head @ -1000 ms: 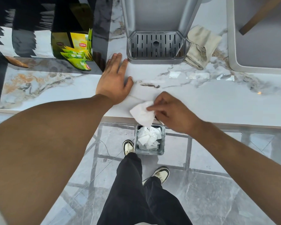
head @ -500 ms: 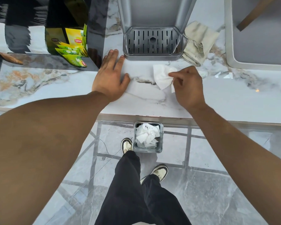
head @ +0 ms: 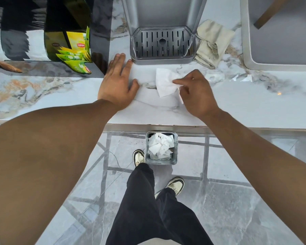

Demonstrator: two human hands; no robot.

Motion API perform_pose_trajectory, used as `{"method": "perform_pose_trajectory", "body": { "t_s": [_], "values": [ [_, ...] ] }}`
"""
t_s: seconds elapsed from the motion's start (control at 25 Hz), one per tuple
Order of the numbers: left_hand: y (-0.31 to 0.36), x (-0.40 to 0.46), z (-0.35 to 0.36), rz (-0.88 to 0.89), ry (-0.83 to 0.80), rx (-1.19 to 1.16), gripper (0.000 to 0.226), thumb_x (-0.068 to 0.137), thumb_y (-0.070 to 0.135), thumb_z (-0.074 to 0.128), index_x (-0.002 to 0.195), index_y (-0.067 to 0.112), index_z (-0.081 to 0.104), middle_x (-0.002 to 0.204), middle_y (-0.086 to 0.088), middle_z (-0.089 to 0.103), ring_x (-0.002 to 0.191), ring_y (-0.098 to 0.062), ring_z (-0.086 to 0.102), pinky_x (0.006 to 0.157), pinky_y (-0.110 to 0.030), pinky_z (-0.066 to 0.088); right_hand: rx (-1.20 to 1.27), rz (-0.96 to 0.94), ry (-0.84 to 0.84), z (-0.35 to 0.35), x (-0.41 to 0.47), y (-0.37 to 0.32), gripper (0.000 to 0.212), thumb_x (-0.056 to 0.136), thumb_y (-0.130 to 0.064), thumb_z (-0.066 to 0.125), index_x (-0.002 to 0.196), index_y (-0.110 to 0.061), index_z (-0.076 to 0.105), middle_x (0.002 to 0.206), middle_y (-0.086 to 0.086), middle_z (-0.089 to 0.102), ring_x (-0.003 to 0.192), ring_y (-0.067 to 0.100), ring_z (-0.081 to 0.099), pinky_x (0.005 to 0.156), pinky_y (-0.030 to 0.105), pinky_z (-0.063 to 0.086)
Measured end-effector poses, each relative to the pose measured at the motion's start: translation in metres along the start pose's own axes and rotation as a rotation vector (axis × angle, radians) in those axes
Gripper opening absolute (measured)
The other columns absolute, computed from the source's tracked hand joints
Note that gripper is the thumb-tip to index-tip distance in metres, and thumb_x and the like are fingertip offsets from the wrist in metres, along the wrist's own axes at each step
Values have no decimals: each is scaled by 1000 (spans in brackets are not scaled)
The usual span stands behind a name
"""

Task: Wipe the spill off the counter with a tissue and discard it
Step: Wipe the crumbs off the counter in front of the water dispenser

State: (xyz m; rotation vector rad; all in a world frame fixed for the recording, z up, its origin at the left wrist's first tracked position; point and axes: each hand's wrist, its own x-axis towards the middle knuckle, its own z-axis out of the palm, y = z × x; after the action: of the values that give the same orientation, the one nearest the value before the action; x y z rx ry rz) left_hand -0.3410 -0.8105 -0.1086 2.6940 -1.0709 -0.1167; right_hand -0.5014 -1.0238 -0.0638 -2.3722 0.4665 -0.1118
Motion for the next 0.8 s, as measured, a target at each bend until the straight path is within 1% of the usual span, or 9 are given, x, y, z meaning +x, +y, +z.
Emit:
{"method": "perform_pose_trajectory", "body": {
  "t_s": [0.08, 0.2, 0.24, 0.44, 0.52, 0.6, 0.68, 0.72, 0.8],
  "values": [
    [1, 0, 0, -1, -2, -2, 66, 96, 41, 35, 152, 7, 29, 163, -18, 19, 153, -31, 11, 126, -43, 10, 21, -139, -148, 4, -19, -1, 37, 87, 11, 54, 114, -6, 72, 105, 18, 55, 95, 26, 58, 92, 30, 46],
    [2, -1, -3, 0, -3, -4, 65, 96, 39, 37, 152, 5, 30, 162, -20, 20, 152, -33, 12, 125, -43, 10, 144, -297, -468, 6, -65, -11, 30, 83, 10, 61, 98, -9, 78, 96, 9, 58, 76, 7, 54, 74, 20, 41],
    [3, -1, -4, -1, -3, -1, 65, 96, 39, 38, 151, 5, 30, 162, -20, 20, 152, -33, 12, 125, -44, 10, 164, -292, -483, 6, -67, -11, 28, 82, 9, 63, 94, -10, 79, 94, 6, 59, 72, 5, 53, 71, 17, 40],
    [4, 0, -4, -1, -10, 6, 65, 97, 40, 38, 152, 5, 30, 162, -20, 20, 153, -33, 11, 126, -42, 9, 83, -36, 20, 17, -4, -13, 32, 84, 8, 56, 102, -10, 77, 100, 14, 57, 87, 22, 59, 84, 21, 45],
    [4, 0, -4, -1, -9, 5, 66, 97, 41, 37, 152, 6, 30, 163, -19, 19, 153, -32, 11, 126, -42, 9, 54, -94, -58, 28, 1, -24, 35, 84, 8, 56, 106, -9, 76, 102, 17, 57, 95, 29, 58, 92, 29, 45],
    [3, 0, -3, -5, -9, 0, 67, 96, 41, 35, 152, 6, 30, 163, -19, 19, 153, -32, 11, 125, -43, 10, 48, -339, -283, 34, -20, -29, 31, 82, 6, 61, 103, -11, 77, 99, 15, 59, 93, 28, 58, 90, 34, 46],
    [3, 0, -3, -7, -8, 3, 67, 96, 42, 35, 152, 6, 29, 163, -19, 19, 153, -32, 11, 125, -43, 10, 33, -439, -411, 30, -49, -27, 25, 82, 3, 64, 98, -12, 79, 98, 11, 60, 88, 24, 58, 84, 33, 48],
    [3, -1, -3, -9, -9, 3, 67, 96, 42, 35, 152, 7, 29, 163, -18, 19, 153, -31, 11, 125, -43, 10, 39, -408, -368, 26, -58, -23, 25, 82, 3, 64, 97, -11, 79, 98, 10, 60, 86, 24, 59, 82, 33, 50],
    [3, 0, -3, -6, -12, 3, 67, 96, 42, 35, 152, 7, 29, 163, -18, 19, 153, -31, 11, 126, -43, 10, 51, -229, -75, 13, -54, -9, 28, 81, 5, 62, 99, -9, 78, 100, 12, 59, 87, 24, 60, 83, 30, 50]
  ]
}}
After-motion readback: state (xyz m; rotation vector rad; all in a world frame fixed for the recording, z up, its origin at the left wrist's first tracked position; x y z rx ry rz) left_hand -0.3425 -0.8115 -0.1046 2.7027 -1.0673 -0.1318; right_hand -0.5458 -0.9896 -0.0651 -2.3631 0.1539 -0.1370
